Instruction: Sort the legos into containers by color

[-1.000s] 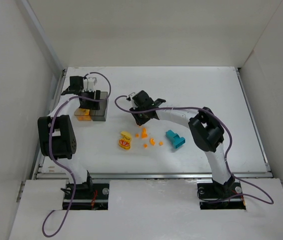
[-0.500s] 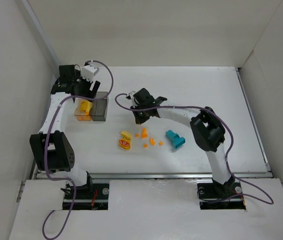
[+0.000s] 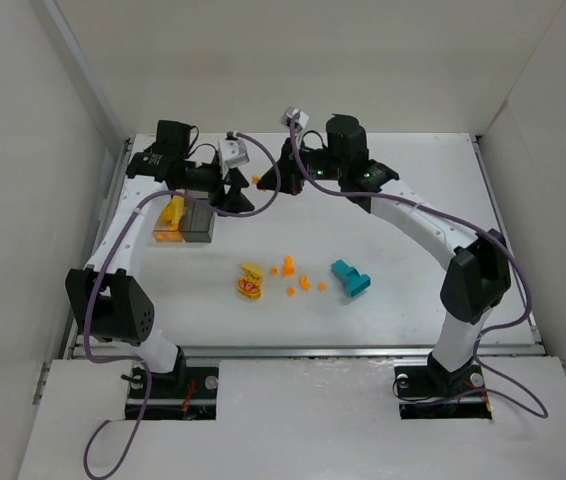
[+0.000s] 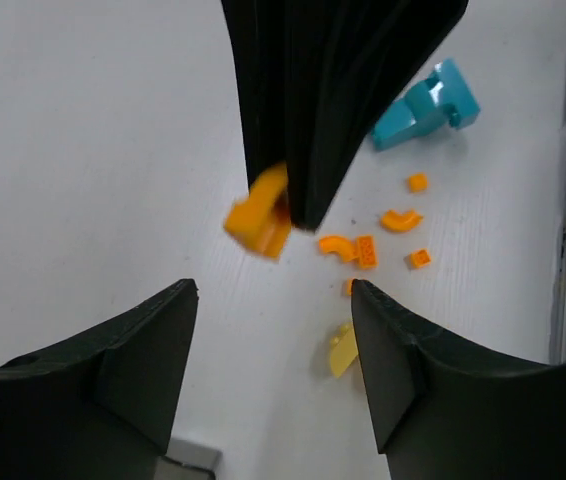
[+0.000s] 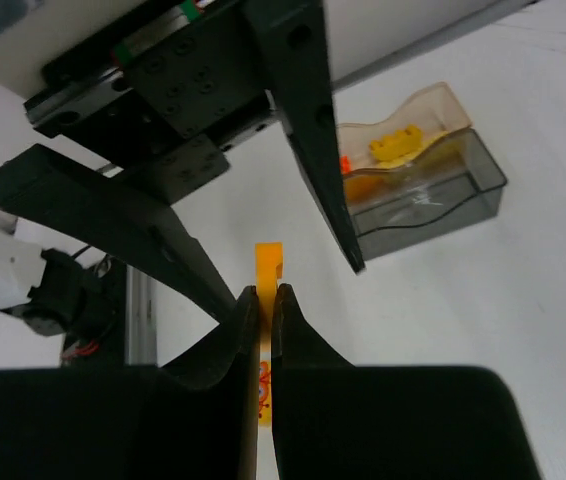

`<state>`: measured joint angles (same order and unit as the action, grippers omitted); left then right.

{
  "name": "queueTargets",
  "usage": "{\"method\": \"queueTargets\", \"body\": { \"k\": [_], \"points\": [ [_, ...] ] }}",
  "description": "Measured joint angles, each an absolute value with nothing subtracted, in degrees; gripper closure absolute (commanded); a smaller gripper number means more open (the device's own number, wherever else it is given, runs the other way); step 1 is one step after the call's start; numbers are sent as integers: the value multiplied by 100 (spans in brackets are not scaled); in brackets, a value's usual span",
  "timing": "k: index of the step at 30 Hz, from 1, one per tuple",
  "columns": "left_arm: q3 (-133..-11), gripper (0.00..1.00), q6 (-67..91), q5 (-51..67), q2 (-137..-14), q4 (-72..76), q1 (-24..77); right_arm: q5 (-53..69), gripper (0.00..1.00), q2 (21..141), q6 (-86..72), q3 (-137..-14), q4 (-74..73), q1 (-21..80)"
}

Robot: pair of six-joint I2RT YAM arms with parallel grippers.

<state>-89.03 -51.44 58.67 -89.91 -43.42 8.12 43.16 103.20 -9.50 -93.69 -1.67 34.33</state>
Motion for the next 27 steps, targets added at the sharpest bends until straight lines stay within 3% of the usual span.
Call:
{"method": "queueTargets", "body": {
  "k": [3, 12, 22, 27],
  "points": [
    [-8938, 53, -5133, 6119, -9065, -4434, 941, 4672, 100, 10355, -891, -9351, -110, 3529],
    [-9279, 68, -5411, 6335, -9194, -4834, 882, 4995, 100, 10355, -646, -8982, 5, 3505],
    [-9314, 70, -5843, 6600, -9212, -5258, 991, 5017, 100, 10355, -537, -8829, 3, 3546],
    [-9349, 90, -5892, 6632, -9247, -5371, 1026, 5024, 100, 10357, -495, -8829, 1, 3588]
  ]
}}
